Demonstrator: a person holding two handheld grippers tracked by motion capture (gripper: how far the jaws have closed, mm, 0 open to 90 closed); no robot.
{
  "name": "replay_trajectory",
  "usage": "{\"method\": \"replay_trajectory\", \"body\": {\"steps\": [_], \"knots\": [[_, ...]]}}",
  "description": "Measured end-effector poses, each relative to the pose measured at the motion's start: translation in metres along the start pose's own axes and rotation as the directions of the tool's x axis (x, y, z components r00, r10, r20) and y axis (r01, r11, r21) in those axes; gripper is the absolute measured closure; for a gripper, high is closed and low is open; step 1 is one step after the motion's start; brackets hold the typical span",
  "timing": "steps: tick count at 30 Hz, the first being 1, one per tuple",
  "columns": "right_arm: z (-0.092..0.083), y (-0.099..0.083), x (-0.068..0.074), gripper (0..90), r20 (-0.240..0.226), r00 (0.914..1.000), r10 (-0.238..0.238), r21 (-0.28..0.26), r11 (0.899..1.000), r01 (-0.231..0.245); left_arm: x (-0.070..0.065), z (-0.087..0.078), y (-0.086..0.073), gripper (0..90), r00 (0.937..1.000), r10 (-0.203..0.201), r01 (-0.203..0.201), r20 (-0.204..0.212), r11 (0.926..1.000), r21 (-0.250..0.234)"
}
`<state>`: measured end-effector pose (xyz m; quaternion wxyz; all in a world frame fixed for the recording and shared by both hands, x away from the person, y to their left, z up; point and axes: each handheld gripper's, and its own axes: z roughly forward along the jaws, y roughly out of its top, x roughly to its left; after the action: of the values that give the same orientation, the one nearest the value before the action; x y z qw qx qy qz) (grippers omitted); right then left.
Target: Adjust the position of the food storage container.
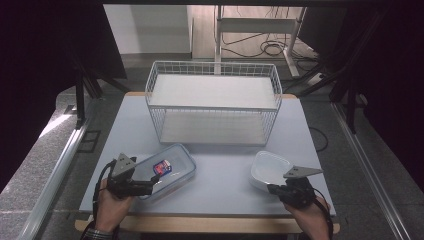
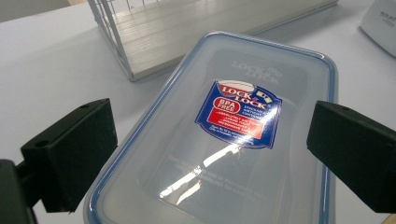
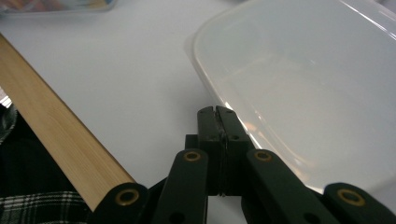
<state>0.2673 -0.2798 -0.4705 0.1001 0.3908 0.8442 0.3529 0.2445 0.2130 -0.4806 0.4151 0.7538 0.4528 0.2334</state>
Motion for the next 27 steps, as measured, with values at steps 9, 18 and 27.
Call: {"method": "replay_trajectory", "body": {"steps": [9, 18, 27], "knots": [[-0.021, -0.011, -0.02, 88.1, 0.085, 0.9924, 0.089, -0.029, 0.996, -0.087, 0.0, 0.0, 0.001, 1.9, 1.0, -0.002, 0.002, -0.003, 1.0, 0.0], [0.01, 0.046, -0.001, 88.2, -0.001, 0.9999, 0.016, -0.066, 0.998, -0.016, 0.0, 0.0, 0.002, 2.0, 1.0, -0.003, 0.003, -0.005, 1.0, -0.001], [0.068, 0.081, -0.001, 88.7, 0.028, 0.9994, -0.019, 0.027, 0.999, 0.019, 0.003, -0.001, 0.0, 2.3, 0.9999, -0.008, 0.008, -0.01, 1.0, 0.005]]}}
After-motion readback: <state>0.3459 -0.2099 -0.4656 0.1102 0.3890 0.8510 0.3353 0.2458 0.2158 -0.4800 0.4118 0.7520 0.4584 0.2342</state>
